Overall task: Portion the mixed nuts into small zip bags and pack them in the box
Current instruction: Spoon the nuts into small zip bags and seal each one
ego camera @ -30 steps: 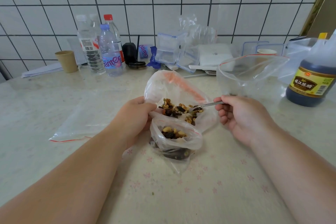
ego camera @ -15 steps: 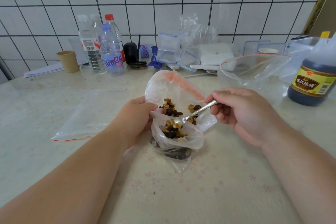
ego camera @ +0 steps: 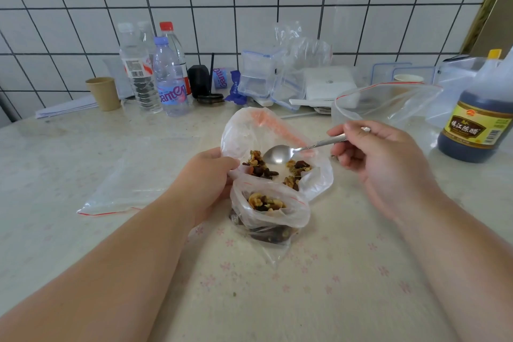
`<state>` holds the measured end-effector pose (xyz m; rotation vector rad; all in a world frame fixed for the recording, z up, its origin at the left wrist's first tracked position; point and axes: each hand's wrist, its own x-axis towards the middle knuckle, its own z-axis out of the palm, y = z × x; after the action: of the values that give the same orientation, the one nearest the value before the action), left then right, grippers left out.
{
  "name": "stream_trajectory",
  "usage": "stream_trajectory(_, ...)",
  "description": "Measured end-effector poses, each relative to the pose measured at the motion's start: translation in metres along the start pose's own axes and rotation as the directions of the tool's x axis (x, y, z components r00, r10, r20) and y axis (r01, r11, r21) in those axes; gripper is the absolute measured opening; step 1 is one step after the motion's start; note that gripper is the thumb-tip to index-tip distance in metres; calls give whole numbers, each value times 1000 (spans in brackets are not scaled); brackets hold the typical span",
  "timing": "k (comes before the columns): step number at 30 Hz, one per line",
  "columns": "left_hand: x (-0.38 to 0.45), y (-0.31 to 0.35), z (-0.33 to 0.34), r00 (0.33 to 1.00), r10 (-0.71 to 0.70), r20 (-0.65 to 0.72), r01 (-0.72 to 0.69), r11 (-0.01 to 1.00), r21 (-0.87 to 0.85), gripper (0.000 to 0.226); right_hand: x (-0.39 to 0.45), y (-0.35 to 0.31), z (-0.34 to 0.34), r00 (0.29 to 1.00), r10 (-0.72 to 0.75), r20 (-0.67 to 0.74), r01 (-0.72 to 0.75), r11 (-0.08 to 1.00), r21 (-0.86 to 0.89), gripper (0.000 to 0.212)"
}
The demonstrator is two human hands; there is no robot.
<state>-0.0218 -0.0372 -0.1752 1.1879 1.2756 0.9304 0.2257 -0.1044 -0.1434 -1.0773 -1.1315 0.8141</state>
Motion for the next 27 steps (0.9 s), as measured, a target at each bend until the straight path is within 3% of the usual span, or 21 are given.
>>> stream_trajectory(3,1,0,0,1000,-1,5,1,1000,-8,20,2,12,0,993,27,-113,-50,979,-199,20)
stream_trajectory(7,-1,2,0,1000,5,15,-5,1000,-13,20,4,23,6,994,43,-98,-73,940,-334,21)
stream_trajectory(13,-3,2,1,1000,17,17,-17,1000,-15,21,8,25,7,986,122,-113,-145,961,-234,31)
stream_trajectory(21,-7,4,3,1000,19,-12,-18,999,32,17,10,30,13,931,345,-116,-351,935,-39,20)
stream_trajectory(27,-4,4,3,1000,2,-7,-2,999,42,18,16,26,8,888,424,-177,-409,905,116,21)
